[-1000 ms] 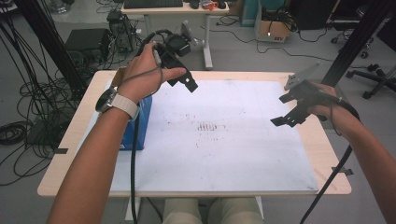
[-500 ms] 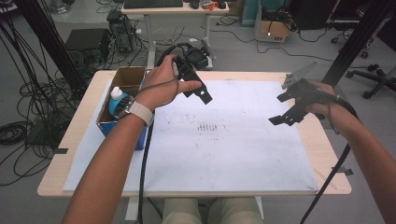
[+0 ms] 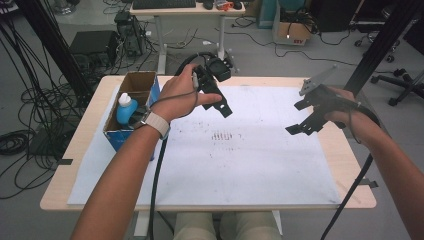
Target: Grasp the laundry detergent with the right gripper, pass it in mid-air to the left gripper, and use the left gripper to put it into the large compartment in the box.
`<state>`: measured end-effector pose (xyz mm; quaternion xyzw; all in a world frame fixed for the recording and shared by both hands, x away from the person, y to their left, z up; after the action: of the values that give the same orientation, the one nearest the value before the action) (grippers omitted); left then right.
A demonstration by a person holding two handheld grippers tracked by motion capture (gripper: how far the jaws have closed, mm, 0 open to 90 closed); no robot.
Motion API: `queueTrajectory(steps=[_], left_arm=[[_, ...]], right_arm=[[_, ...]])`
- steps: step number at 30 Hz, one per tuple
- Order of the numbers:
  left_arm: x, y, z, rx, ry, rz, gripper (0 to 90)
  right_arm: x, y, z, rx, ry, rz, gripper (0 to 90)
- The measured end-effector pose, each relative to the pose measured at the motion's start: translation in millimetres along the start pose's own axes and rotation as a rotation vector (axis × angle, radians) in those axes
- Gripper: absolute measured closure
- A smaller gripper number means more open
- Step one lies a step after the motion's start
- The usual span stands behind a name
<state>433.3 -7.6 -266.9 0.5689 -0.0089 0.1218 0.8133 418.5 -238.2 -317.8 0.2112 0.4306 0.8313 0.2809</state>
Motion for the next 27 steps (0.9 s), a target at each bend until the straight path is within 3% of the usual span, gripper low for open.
queueTrajectory(steps=[16,19,20,27], left_arm=[[-0.8,-6.3,-0.3,-0.008,0.004,0.002,9.9],[-0.3,-6.4,-0.6,-0.012,0.007,0.001,9.9],[-0.1,-6.3,-0.9,-0.011,0.009,-0.001,9.9],[0.4,-6.2,-1.3,-0.012,0.011,0.002,9.9]], right_arm=[[1.6,-1.4,-0.4,-0.022,-0.002,0.006,4.3],[0.5,-0.7,-1.4,0.002,0.006,-0.001,4.3],[2.0,-1.7,-0.6,-0.008,-0.014,0.004,4.3],[2.6,-2.8,0.1,-0.025,-0.016,0.012,4.2]])
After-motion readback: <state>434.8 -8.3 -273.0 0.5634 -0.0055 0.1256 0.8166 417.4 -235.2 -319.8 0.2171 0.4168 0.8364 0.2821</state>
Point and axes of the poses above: each handheld gripper's, and its own axes: y roughly backward along the jaws, z roughly out of its top, x roughly to its left, the point moved 9 cm from there along -y, roughly forward along the jaws, and after that the axes turned 15 degrees about -y, right-handed, at the moved point
